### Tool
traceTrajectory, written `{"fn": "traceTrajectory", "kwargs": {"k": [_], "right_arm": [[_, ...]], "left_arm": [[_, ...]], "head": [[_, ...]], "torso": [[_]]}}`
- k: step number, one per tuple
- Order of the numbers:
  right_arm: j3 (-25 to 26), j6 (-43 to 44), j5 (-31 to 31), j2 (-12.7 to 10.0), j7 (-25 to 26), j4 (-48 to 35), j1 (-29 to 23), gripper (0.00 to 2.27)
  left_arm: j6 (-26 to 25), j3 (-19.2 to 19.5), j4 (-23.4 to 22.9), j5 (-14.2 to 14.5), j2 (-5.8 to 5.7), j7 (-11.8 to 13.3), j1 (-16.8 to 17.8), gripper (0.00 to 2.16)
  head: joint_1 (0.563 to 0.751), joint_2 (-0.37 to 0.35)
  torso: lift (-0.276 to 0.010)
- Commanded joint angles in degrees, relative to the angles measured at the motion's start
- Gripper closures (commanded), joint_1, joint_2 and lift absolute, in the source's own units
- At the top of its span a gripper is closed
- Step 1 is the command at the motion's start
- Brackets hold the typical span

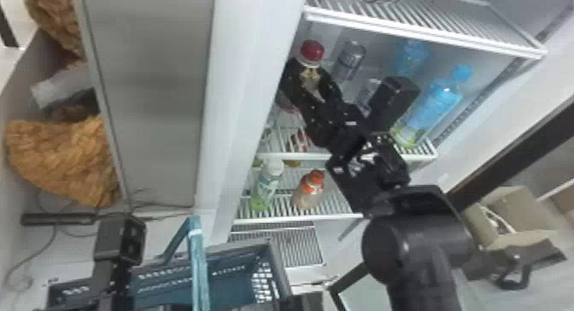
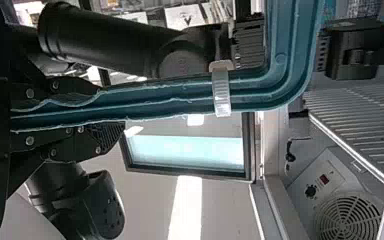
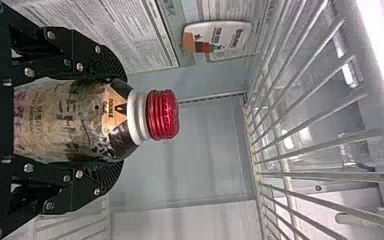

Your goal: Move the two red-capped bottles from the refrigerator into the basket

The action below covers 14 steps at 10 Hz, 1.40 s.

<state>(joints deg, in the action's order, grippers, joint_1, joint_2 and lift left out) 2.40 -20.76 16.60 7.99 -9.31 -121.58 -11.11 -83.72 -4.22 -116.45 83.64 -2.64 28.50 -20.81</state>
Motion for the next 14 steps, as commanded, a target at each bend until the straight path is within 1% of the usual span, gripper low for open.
{"fn": "traceTrajectory", "kwargs": {"k": [1, 2, 3, 7, 8, 10, 12, 14], "right_arm": [[0.80, -1.46, 1.00, 0.53, -0.01, -4.21, -3.80, 1.28], [1.25, -2.30, 1.23, 0.71, -0.01, -6.88, -6.05, 1.28], [2.28, -3.42, 1.91, 0.71, -0.10, -10.11, -9.42, 1.28], [7.54, -7.50, 1.91, 0.80, -1.24, -19.25, -18.70, 1.28], [8.22, -8.77, 2.94, 0.80, -2.03, -21.50, -21.09, 1.28], [7.99, -11.30, 4.66, 0.71, -3.17, -25.86, -25.87, 1.28], [7.88, -12.71, 5.34, 0.53, -4.93, -26.29, -27.42, 1.28], [6.62, -14.67, 8.08, 0.89, -6.51, -27.97, -29.11, 1.28]], "left_arm": [[0.19, 0.00, -0.06, 0.11, 0.00, -0.02, -0.14, 1.21], [0.33, 0.00, 0.08, 0.23, 0.00, 0.07, 0.00, 1.21], [0.33, 0.00, 0.08, 0.34, 0.00, 0.07, -0.14, 1.21], [0.76, 0.11, 0.50, 0.69, 0.00, -0.11, -0.28, 1.21], [0.90, 0.22, 0.64, 0.80, 0.00, -0.20, -0.42, 1.21], [0.90, 0.11, 0.79, 0.91, 0.09, -0.29, -0.42, 1.21], [1.04, 0.22, 1.07, 1.49, 0.26, -0.46, -0.70, 1.21], [1.32, 0.34, 1.07, 1.94, 0.26, -0.55, -0.98, 1.21]], "head": [[0.695, -0.350], [0.695, -0.350], [0.695, -0.350], [0.695, -0.350], [0.695, -0.350], [0.695, -0.350], [0.695, -0.350], [0.695, -0.350]], "torso": [[0.000], [0.000], [0.000], [0.000], [0.000], [0.000], [0.000], [0.000]]}}
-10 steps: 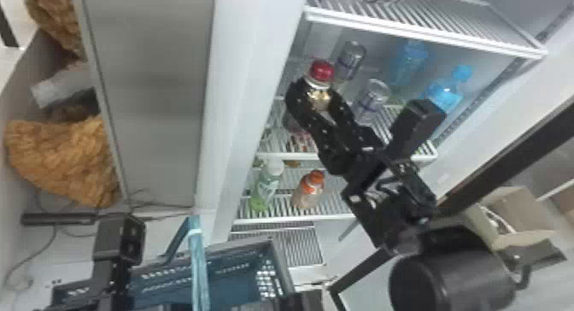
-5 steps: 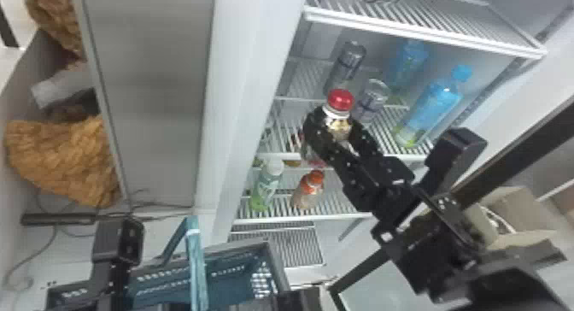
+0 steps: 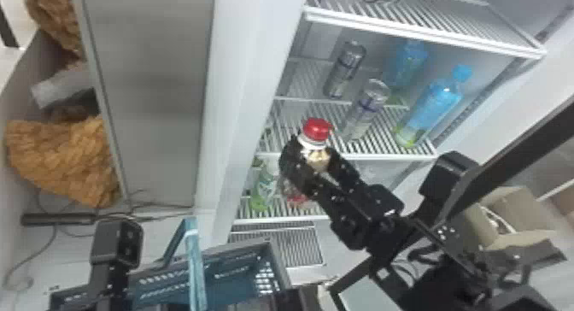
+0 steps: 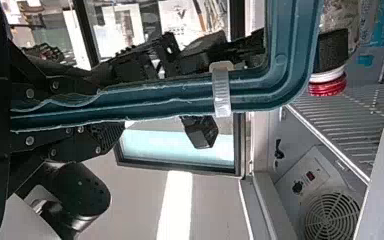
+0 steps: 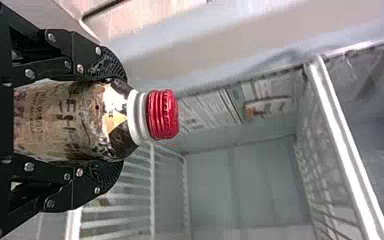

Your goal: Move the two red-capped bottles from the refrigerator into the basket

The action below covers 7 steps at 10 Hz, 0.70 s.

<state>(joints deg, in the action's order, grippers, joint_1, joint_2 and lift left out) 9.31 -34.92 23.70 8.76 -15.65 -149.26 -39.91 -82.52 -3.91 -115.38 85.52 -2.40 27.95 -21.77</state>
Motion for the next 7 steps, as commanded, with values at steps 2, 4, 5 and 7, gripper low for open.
{"fn": "traceTrajectory", "kwargs": {"k": [2, 4, 5, 7], "right_arm": [[-1.31, -2.62, 2.81, 0.11, -1.93, -1.28, -0.45, 1.28], [-2.45, -4.73, 4.52, 0.29, -3.42, -3.95, -2.28, 1.28], [-2.80, -6.00, 4.75, 0.47, -4.39, -4.37, -2.70, 1.28], [-2.80, -10.22, 5.44, 0.82, -6.23, -5.08, -3.68, 1.28]], "left_arm": [[0.40, 0.02, 0.00, 0.40, 0.03, -0.27, -0.45, 1.21], [1.24, 0.02, 0.00, 0.28, 0.03, -0.44, -0.45, 1.21], [1.52, 0.02, 0.00, 0.28, 0.03, -0.44, -0.45, 1.21], [2.08, 0.02, 0.00, 0.63, 0.03, -0.44, -0.59, 1.21]], "head": [[0.695, -0.350], [0.695, -0.350], [0.695, -0.350], [0.695, -0.350]], "torso": [[0.000], [0.000], [0.000], [0.000]]}}
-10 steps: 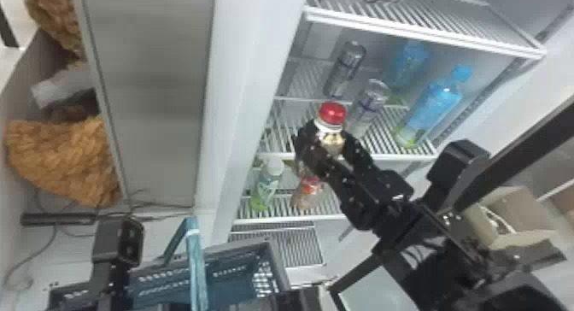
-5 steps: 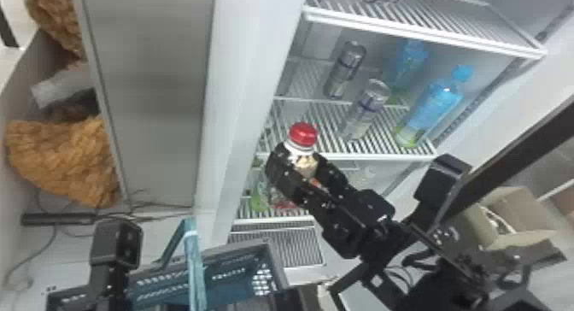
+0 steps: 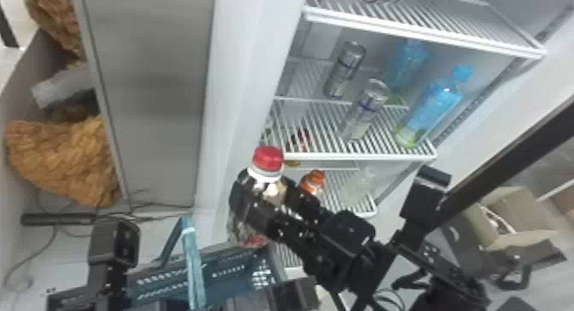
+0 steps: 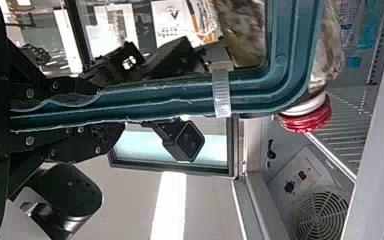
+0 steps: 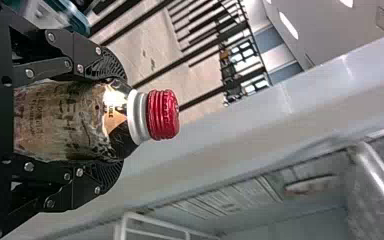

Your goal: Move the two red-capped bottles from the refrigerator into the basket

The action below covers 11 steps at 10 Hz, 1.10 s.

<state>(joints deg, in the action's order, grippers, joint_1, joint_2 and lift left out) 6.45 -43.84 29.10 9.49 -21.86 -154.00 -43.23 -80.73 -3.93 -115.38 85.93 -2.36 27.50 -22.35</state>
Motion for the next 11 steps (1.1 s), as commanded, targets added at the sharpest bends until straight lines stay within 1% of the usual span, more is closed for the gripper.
{"fn": "traceTrajectory", "kwargs": {"k": [1, 3, 5, 7, 8, 9, 11], "right_arm": [[0.06, -3.13, 0.03, 0.35, -0.72, -1.18, -1.20, 1.28], [0.17, -5.94, 0.03, 0.53, -2.04, -2.30, -3.17, 1.28], [0.52, -6.78, -0.43, 0.53, -2.83, -3.01, -4.01, 1.27], [1.32, -8.75, -0.43, 0.53, -4.41, -2.73, -3.87, 0.49], [1.54, -9.03, -0.31, 0.53, -4.94, -2.73, -4.15, 0.24], [1.66, -9.03, -0.43, 0.53, -5.03, -2.87, -4.30, 0.12], [2.00, -8.61, 0.15, 0.44, -5.03, -3.01, -4.44, 0.10]], "left_arm": [[0.29, 0.05, 0.00, 0.22, -0.01, 0.01, -0.01, 1.21], [0.57, 0.28, 0.00, 0.33, -0.01, 0.01, -0.29, 1.21], [0.72, 0.28, 0.00, 0.33, -0.19, 0.01, -0.57, 1.21], [0.72, 0.28, 0.00, 0.45, -0.19, 0.01, -0.43, 1.21], [0.72, 0.39, 0.00, 0.45, -0.19, 0.01, -0.57, 1.21], [0.72, 0.50, 0.00, 0.45, -0.19, 0.01, -0.57, 1.21], [0.72, 0.39, 0.00, 0.56, -0.19, 0.01, -0.71, 1.21]], "head": [[0.695, -0.350], [0.695, -0.350], [0.695, -0.350], [0.695, -0.350], [0.695, -0.350], [0.695, -0.350], [0.695, -0.350]], "torso": [[0.000], [0.000], [0.000], [0.000], [0.000], [0.000], [0.000]]}}
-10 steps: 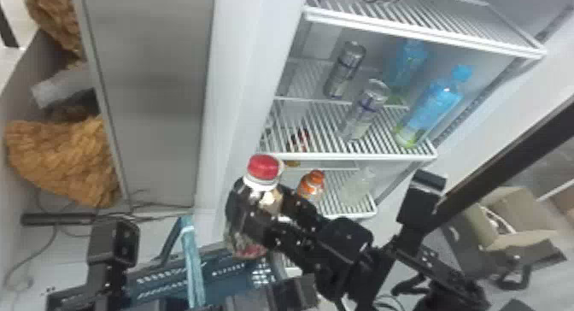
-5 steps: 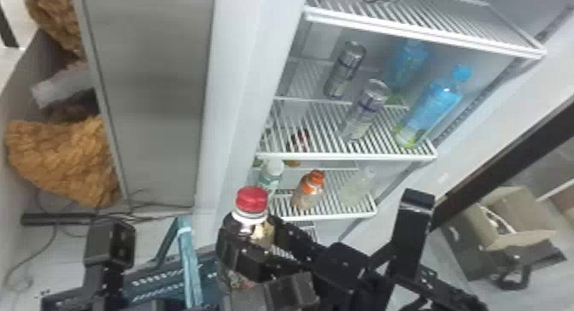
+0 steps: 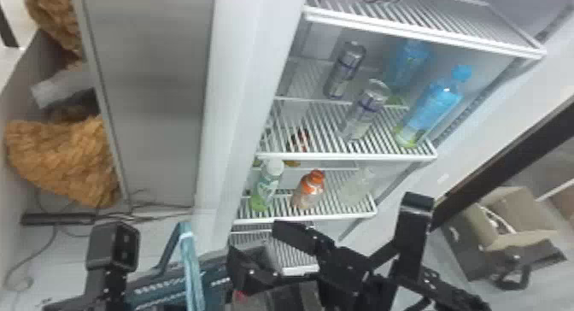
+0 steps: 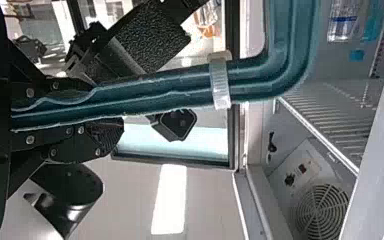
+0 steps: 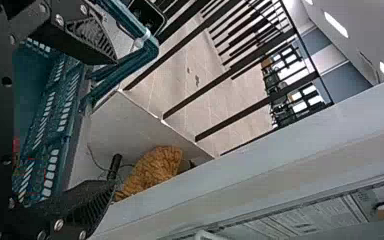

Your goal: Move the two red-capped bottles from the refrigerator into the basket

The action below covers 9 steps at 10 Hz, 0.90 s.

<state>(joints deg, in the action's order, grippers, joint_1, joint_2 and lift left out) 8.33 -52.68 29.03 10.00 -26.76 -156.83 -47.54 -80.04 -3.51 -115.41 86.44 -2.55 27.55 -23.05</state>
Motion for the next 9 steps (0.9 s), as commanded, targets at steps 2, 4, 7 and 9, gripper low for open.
{"fn": "traceTrajectory", "kwargs": {"k": [2, 4, 7, 9], "right_arm": [[1.50, 4.02, -0.69, -0.78, -0.13, -0.45, -0.97, 0.09], [3.10, 14.99, -2.06, -1.74, -0.04, 1.51, -3.64, 0.09], [7.21, 30.18, -2.29, -3.59, -0.13, 6.30, -7.02, 0.10], [10.30, 35.52, -4.23, -5.43, -0.22, 7.84, -8.84, 0.10]], "left_arm": [[0.02, -0.03, 0.03, 0.06, -0.09, 0.05, -0.15, 1.21], [0.02, -0.03, 0.03, 0.17, -0.09, 0.05, -0.29, 1.21], [0.16, 0.20, 0.03, 0.28, -0.18, 0.13, -0.71, 1.21], [0.30, 0.31, 0.03, 0.51, -0.18, 0.22, -0.71, 1.21]], "head": [[0.695, -0.350], [0.695, -0.350], [0.695, -0.350], [0.695, -0.350]], "torso": [[0.000], [0.000], [0.000], [0.000]]}}
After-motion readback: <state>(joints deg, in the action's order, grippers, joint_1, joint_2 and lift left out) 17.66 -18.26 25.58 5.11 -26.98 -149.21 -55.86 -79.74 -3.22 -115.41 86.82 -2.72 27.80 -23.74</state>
